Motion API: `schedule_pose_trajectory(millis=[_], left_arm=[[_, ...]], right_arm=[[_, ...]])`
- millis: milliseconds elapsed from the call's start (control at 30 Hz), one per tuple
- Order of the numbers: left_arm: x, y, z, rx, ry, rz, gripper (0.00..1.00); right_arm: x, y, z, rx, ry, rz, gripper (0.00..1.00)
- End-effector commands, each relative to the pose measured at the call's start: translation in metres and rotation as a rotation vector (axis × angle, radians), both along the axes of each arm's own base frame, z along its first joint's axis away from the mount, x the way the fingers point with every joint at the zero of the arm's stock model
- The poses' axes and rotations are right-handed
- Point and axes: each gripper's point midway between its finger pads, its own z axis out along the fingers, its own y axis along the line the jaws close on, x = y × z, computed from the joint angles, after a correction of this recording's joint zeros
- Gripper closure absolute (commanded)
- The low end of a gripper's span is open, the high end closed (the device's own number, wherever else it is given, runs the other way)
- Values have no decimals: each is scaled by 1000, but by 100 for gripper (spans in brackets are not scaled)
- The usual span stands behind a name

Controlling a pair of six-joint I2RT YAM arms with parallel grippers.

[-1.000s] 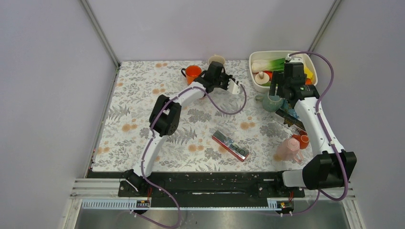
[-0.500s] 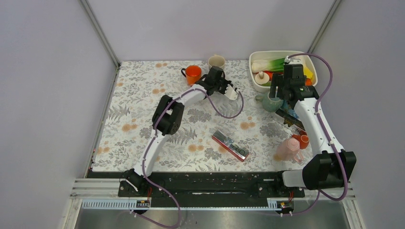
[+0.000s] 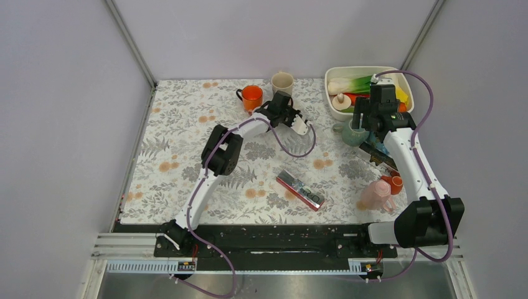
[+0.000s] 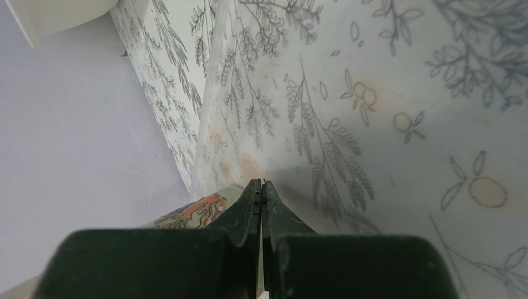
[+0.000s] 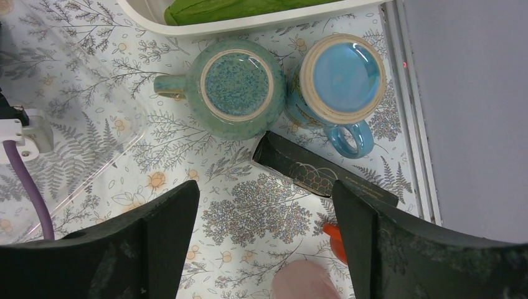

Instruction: Turn the mug right side up

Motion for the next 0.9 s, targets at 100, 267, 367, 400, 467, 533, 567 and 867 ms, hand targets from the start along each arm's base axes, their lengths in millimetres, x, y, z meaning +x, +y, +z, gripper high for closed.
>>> schedule_pose_trajectory(millis=[100,267,367,400,467,533,567,867], left_arm=[[22,7,28,-11,-85,18,100],[25,11,27,-10,-84,27,100],[24,12,25,0,-82,21,100],[24,13,24,3,-84,21,100],[27,14,23,4,-89,34,100],[30,14,24,-2,-85,45,100],[31,16,23,2,-83,49,100],[37,25,21,22,-101,71,100]], right_arm=[[2,-3,14,-6,-43,-5,12],[1,-3,16,-5,-47,-4,12],[1,-3,16,-6,-47,-3,12],[1,-3,16,-6,-46,-4,12],[0,-3,16,-5,-47,-3,12],[-1,-3,16,-4,-48,-4,12],[-1,-3,16,-4,-49,-4,12],[0,-2,15,1,-46,0,12]])
